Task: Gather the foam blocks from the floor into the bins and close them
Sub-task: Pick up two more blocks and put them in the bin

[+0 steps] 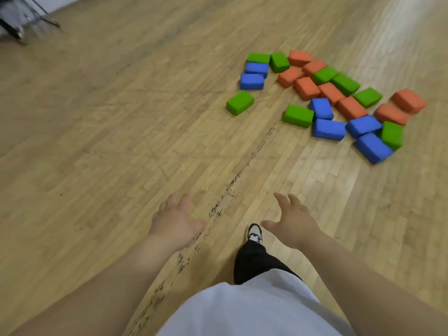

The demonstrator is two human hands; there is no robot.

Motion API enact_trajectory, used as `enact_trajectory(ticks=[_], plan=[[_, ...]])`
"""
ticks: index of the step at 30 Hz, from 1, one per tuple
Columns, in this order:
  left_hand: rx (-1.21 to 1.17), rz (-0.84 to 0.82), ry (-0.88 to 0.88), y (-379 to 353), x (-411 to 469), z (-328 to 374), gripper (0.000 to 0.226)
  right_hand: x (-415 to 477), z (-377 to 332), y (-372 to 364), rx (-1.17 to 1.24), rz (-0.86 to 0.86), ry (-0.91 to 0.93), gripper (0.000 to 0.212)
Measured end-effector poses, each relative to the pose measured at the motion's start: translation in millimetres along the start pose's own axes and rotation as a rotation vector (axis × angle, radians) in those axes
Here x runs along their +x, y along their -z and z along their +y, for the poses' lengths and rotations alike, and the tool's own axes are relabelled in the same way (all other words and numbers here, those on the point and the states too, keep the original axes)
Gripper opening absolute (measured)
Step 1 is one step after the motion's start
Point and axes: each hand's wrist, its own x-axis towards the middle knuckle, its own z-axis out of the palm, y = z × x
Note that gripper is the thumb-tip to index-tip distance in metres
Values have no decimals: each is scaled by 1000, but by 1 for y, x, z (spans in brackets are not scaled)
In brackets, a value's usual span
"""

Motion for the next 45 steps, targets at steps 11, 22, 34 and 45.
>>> enact_trajectory(ticks=[11, 22, 34, 45], plan=[[-121, 29, 57, 107, 177, 107, 95, 196, -26, 173, -138, -25, 78, 95], [-50, -17, 6, 200, 416, 148, 93, 403, -75, 266, -62, -10, -9, 97], [97, -41, -151, 369, 676, 210, 95, 616, -158, 401, 84, 78, -113, 97], [128, -76, -92, 431, 899, 306, 95, 860, -153, 517, 96, 4, -109, 96]])
